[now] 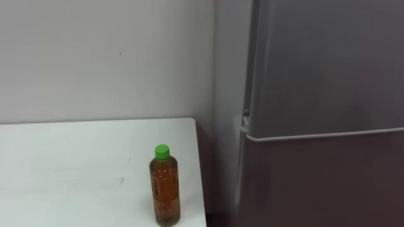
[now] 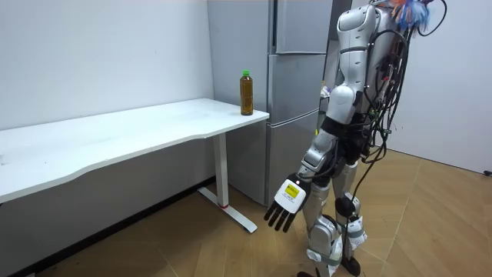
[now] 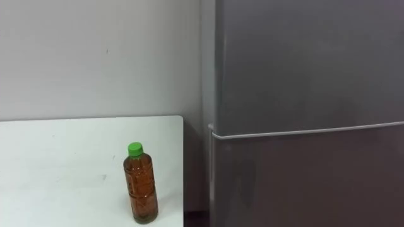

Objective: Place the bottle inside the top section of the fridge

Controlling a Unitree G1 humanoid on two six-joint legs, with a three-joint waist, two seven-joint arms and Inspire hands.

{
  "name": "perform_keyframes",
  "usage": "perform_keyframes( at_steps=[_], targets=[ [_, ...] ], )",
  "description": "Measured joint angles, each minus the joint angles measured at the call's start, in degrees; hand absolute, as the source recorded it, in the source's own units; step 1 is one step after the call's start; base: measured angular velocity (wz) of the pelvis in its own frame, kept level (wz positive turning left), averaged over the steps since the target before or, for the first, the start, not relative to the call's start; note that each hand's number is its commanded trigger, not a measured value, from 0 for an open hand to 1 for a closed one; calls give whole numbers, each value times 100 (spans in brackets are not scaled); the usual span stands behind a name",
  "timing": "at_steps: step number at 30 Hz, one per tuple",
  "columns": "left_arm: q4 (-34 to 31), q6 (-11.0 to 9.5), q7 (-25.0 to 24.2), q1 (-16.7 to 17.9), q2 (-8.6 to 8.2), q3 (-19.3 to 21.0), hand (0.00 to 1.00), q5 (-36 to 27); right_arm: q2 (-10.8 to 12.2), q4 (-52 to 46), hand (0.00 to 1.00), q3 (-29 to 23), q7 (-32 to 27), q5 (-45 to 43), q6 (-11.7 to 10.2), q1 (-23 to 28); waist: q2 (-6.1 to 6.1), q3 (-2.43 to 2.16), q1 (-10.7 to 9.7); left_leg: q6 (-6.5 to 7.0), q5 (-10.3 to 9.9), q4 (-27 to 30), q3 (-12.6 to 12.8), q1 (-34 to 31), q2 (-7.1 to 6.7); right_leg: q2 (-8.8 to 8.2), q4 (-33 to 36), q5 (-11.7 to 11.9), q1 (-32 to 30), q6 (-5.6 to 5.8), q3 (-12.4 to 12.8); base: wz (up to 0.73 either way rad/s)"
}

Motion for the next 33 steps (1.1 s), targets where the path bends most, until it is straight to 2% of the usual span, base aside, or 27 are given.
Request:
perform_keyframes(
  at_steps=[4,5,11,21,30,33],
  targets=[
    [-6,-64,127,0,-1,-36,0,40,0,5,0,-1,-5,-15,-37,-12,-5,0,2,0,0,-4,1,-1,0,0,0,0,-2,0,2,0],
    [-7,-76,131,25,0,-20,0,231,-1,11,0,-6,3,-23,-37,-14,-7,0,8,0,0,-3,7,1,1,-1,-2,0,-1,0,6,0],
    [-34,-142,191,-9,1,-40,0,493,-12,27,0,-8,51,-1,-44,-15,-9,4,-13,0,0,-9,0,-6,-1,-2,-9,0,-3,1,-2,0],
    [-29,-148,192,-13,1,-27,0,464,-13,19,0,-10,62,-7,-45,24,-19,-1,-6,0,0,-6,2,-3,-2,0,-9,0,-2,1,6,0],
    [-15,-148,345,110,14,55,0,-468,-8,46,0,-190,-18,-13,-24,72,22,2,10,7,-7,-22,7,93,1,-2,-11,-5,80,6,11,0],
    [-5,-131,366,216,18,263,0,-907,-12,48,0,-275,-115,3,-21,95,66,-1,9,9,-8,-6,5,95,1,-2,-2,-4,86,6,7,0]
  ],
)
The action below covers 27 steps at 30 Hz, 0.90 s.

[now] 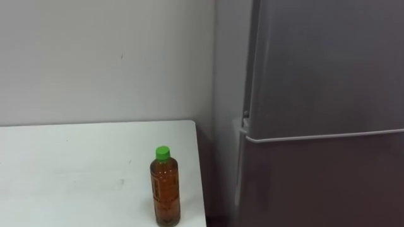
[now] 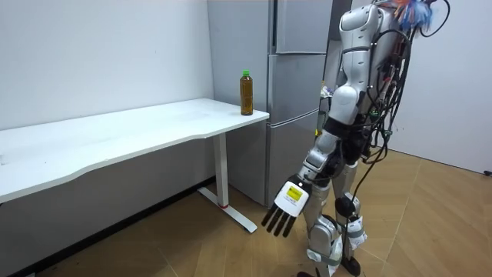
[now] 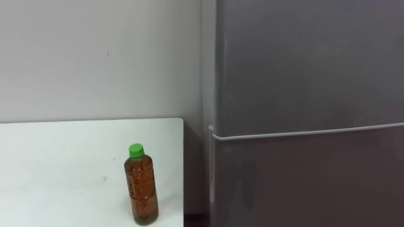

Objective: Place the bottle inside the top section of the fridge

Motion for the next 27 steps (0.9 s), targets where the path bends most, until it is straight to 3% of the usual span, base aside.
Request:
perform_keyframes(
  at_steps=[5,8,18,20,27],
  targets=[
    [-60,7,235,-9,-14,784,0,-698,-12,2,0,-333,-10,-4,9,52,111,-39,77,0,0,2,-12,41,-1,-5,7,0,10,-1,-6,0],
    [-314,-49,469,-4,6,1028,0,-1342,-23,2,0,-514,-10,-12,23,110,161,-24,117,7,-7,0,-5,102,-6,-16,8,-7,96,8,-25,0],
    [-1556,-333,934,-7,-9,1074,0,-1981,-35,-86,0,-630,-49,-120,-9,159,205,-24,155,18,-13,3,-5,105,-13,-34,118,-21,31,12,14,-1],
    [-1947,-504,1117,-4,-8,1074,0,-1961,-47,-204,0,-706,-42,-271,-28,194,233,-24,150,18,-13,-12,2,105,-12,-32,111,-22,24,13,18,-2],
    [-3102,-722,1564,43,6,1120,0,-1702,-142,-453,0,-862,-72,-643,-106,349,316,-16,145,17,-13,-19,1,80,-12,-30,126,-43,-12,11,10,0]
  ],
)
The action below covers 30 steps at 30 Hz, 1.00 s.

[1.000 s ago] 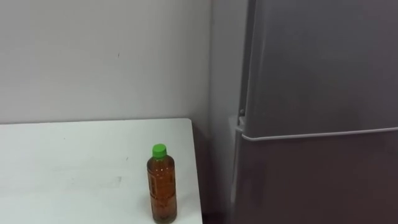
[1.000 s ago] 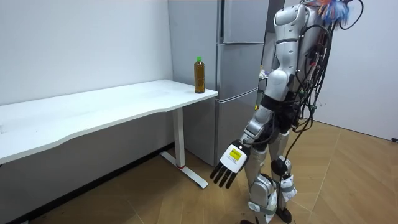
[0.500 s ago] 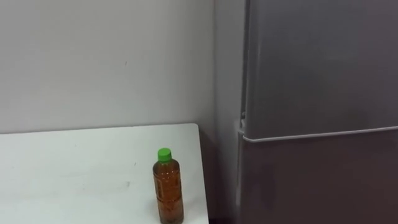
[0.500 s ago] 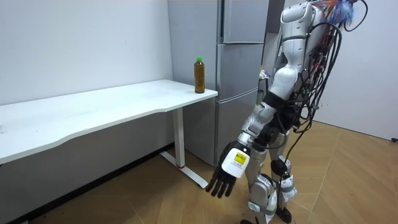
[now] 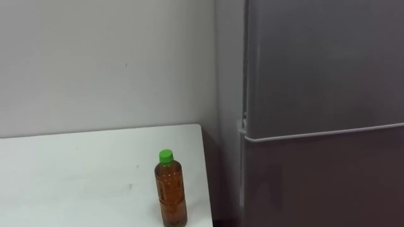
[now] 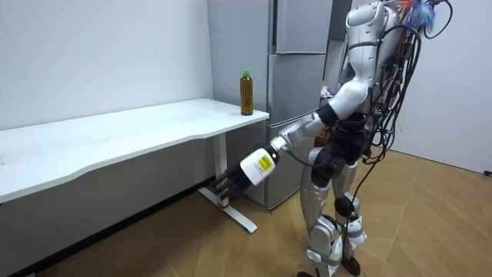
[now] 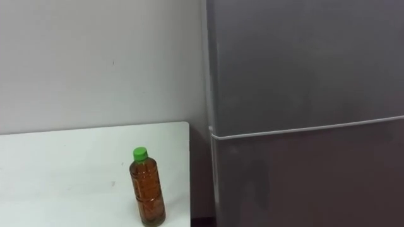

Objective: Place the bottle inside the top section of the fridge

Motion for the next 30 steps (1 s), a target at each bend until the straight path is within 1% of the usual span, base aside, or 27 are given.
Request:
perform_keyframes(
  at_steps=[1,3,5,6,8,10,11,14,16,21,24,27,30],
  targets=[
    [-171,-90,76,-1,4,2,0,0,0,-15,0,0,0,-79,-40,-1,-8,-5,5,0,0,-1,1,0,0,-1,17,-9,-22,-1,2,0],
    [-400,-193,182,-5,5,21,0,-6,3,-26,0,-5,3,-112,-105,-9,-21,-5,11,0,0,0,0,0,-4,-7,48,-23,-51,0,11,0],
    [-788,-208,323,-10,17,137,0,-24,7,-22,0,-36,-5,-36,-172,12,-4,-21,25,0,0,8,-6,7,-8,-8,23,-23,-25,1,8,0],
    [-899,-216,363,-13,28,177,0,-20,6,-22,0,-37,-17,-36,-180,18,-13,-16,30,0,0,8,-7,6,-7,-7,19,-22,-24,1,10,0],
    [-1369,-235,541,-27,157,237,0,-21,6,-34,0,-40,-60,-45,-197,51,4,-27,47,0,0,6,-19,-1,-8,-8,17,-22,-28,1,18,0],
    [-1731,-266,636,-29,243,278,0,-10,10,-65,0,-40,-76,-58,-197,88,9,-26,65,0,0,5,-24,-2,-9,-8,-10,-22,-31,1,11,0],
    [-1987,-303,675,-35,248,328,0,5,11,-68,0,-40,-79,-60,-195,99,5,-19,75,0,0,5,-27,-2,-9,-9,-6,-22,-39,1,7,0],
    [-2405,-341,677,-63,251,444,0,106,12,-68,0,-41,-64,-67,-191,106,18,-12,79,0,0,6,-34,-10,-9,-9,2,-22,-35,1,8,0],
    [-2608,-344,681,-65,257,446,0,107,16,-73,0,-38,-89,-46,-192,122,31,-13,79,0,0,13,-43,-7,-10,-9,-1,-22,-31,1,18,0],
    [-3230,-343,683,-96,258,447,0,294,38,-192,0,2,-215,-36,-166,200,37,-16,156,0,0,16,-45,-8,-8,-6,-8,-21,-31,0,16,0],
    [-3613,-339,682,-102,257,447,0,295,62,-235,0,16,-217,-44,-147,199,22,-8,153,0,0,20,-47,-8,-8,-6,-12,-21,-31,0,4,0],
    [-3865,-339,648,-246,257,447,0,301,84,-243,0,15,-215,-56,-147,194,22,-6,147,0,0,28,-49,-14,-9,-9,-10,-21,-32,0,-6,0],
    [-3964,-333,624,-451,257,412,0,553,140,-243,0,16,-260,-70,-148,147,39,-12,67,0,0,85,-111,-91,-13,-10,-11,-21,-32,-1,-30,11]
  ],
)
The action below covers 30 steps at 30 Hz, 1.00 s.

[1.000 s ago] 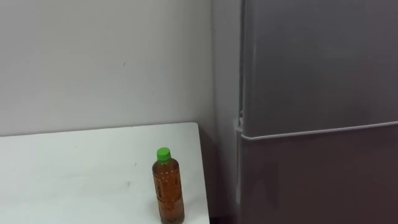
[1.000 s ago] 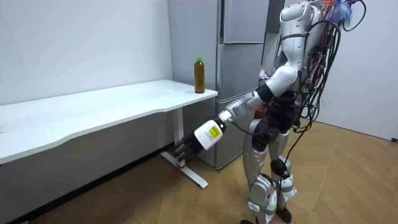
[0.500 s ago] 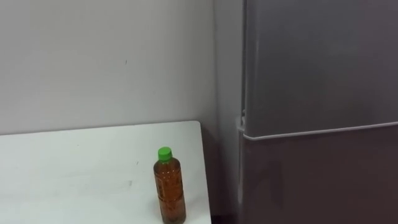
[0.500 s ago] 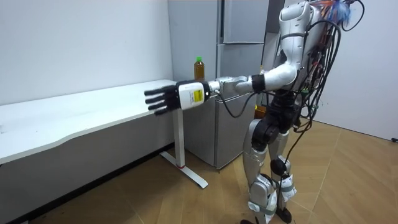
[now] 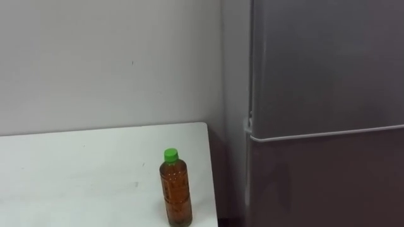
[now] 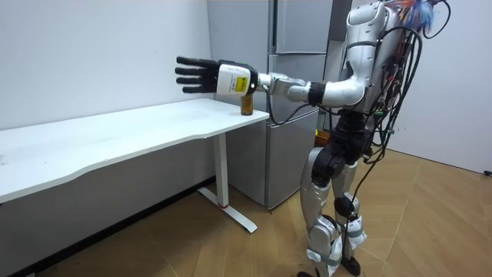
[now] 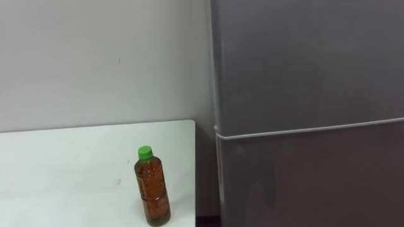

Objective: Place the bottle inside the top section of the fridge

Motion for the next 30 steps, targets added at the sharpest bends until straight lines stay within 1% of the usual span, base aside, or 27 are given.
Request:
perform_keyframes(
  at_steps=[1,2,4,6,8,10,12,13,16,17,18,19,20,21,23,26,28,30],
  targets=[
    [-133,3,-17,-61,0,-15,0,77,13,0,0,8,1,-3,0,-29,-3,3,-68,0,0,0,-37,-2,-5,-2,-1,1,0,0,-42,11],
    [-302,4,-47,-84,0,-24,0,76,14,0,0,13,5,2,0,-47,-29,24,-87,0,1,0,-39,1,-5,-1,-1,1,1,-1,-43,7],
    [-492,4,-128,-169,1,-43,0,78,13,0,0,16,7,-5,0,-50,-32,36,-121,0,1,3,-40,2,-6,-1,4,1,15,0,-44,0],
    [-604,4,-197,-291,1,-45,0,78,14,1,0,16,13,-18,0,-62,-21,43,-128,0,1,3,-40,0,-7,-1,2,1,13,0,-42,0],
    [-639,4,-272,-437,1,-60,0,161,14,6,0,13,14,-29,-1,-80,-10,54,-178,0,1,4,-41,0,-6,-1,-6,1,7,0,-40,0],
    [-638,4,-382,-695,0,-67,0,194,27,32,0,21,15,14,-2,-142,-25,91,-224,0,2,2,-40,2,-7,-1,3,1,7,0,-33,0],
    [-639,29,-492,-829,0,-110,0,281,30,46,0,20,23,4,0,-167,-39,89,-265,0,2,-1,-39,1,-10,-2,2,1,6,1,-24,0],
    [-639,62,-621,-914,1,-145,0,304,34,45,0,21,31,2,3,-163,-47,84,-277,0,2,-1,-37,2,-11,-1,4,0,6,1,-21,0],
    [-668,213,-906,-1031,0,-319,0,314,35,43,0,24,57,14,12,-162,-61,82,-299,0,2,0,-4,6,-12,0,-6,0,5,2,10,-3],
    [-675,273,-1024,-1080,0,-426,0,315,37,42,0,53,57,24,14,-163,-54,72,-308,0,2,-1,13,5,-12,2,-12,1,5,2,17,-4],
    [-686,303,-1085,-1104,0,-473,0,315,38,42,0,63,57,27,14,-168,-56,71,-316,0,2,-1,16,5,-12,2,-16,1,6,2,18,0],
    [-735,375,-1208,-1159,0,-553,0,315,52,44,0,68,58,21,16,-191,-54,69,-356,0,2,0,18,4,-11,5,-18,1,6,2,19,0],
    [-791,418,-1328,-1228,0,-626,0,313,67,46,0,67,64,12,39,-222,-69,79,-391,0,2,0,17,4,-11,6,-19,1,6,2,25,0],
    [-793,428,-1393,-1277,-1,-670,0,313,69,47,0,68,70,8,58,-227,-78,78,-402,0,2,0,18,5,-11,6,-18,1,8,2,28,0],
    [-793,505,-1639,-1483,-1,-794,0,319,76,51,0,67,77,-14,77,-227,-86,80,-466,0,2,1,32,8,-11,4,-18,3,22,5,38,0],
    [-786,611,-1839,-1764,-17,-894,0,306,91,66,0,63,72,-11,112,-285,-79,80,-567,0,2,-8,79,15,-6,3,-9,3,-20,4,76,-5],
    [-776,665,-1976,-1854,-45,-1003,0,306,90,143,0,67,65,-10,137,-339,-79,85,-595,0,3,-9,126,25,-1,9,1,4,-46,4,143,-15],
    [-763,729,-2111,-1857,-47,-1155,0,282,90,218,0,80,62,2,199,-427,-75,83,-679,1,3,-6,122,23,-1,11,-4,12,-50,7,164,-8]
  ],
)
